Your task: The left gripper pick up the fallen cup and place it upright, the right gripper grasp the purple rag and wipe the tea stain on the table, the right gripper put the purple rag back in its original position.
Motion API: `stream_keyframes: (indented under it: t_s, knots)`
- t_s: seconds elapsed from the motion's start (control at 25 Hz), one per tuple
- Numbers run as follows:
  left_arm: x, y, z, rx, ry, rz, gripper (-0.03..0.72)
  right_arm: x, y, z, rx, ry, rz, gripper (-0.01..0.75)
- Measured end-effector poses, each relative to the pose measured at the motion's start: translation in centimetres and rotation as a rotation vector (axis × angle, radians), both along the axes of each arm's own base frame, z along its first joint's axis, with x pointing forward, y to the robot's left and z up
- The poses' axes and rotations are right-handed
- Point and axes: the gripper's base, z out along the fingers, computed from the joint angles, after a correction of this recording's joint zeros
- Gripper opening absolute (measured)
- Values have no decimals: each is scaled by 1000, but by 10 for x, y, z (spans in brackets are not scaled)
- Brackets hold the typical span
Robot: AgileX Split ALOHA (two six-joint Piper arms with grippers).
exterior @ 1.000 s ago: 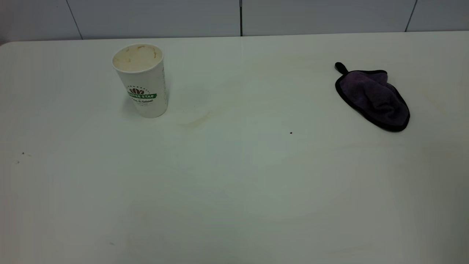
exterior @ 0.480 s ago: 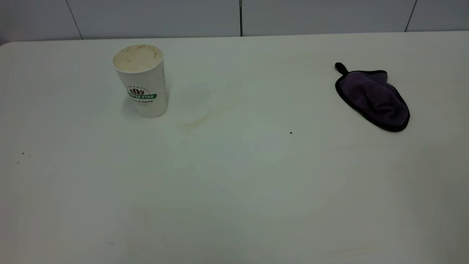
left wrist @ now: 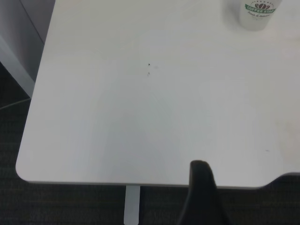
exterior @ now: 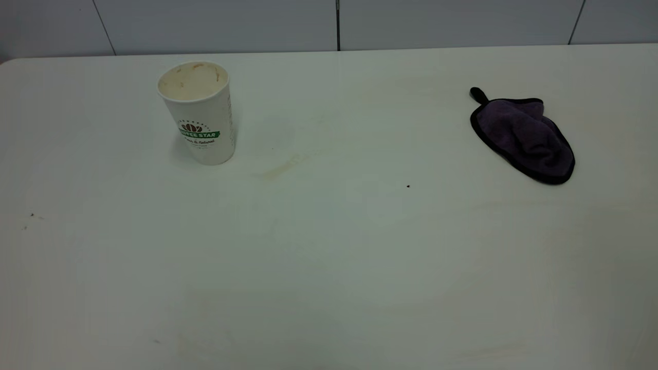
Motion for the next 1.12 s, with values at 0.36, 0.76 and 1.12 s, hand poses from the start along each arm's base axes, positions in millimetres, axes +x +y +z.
stream_keyframes:
  t_s: [0.36,0.76,1.12]
  knots:
    - [0,0,0,0,0,0,564,0,0,0,0,-1,1,389]
    - [0,0,0,0,0,0,563,-11,-5,2,14,-89,-128,224]
    - [0,0,0,0,0,1,562,-31,-7,3,16,-226,-244,215]
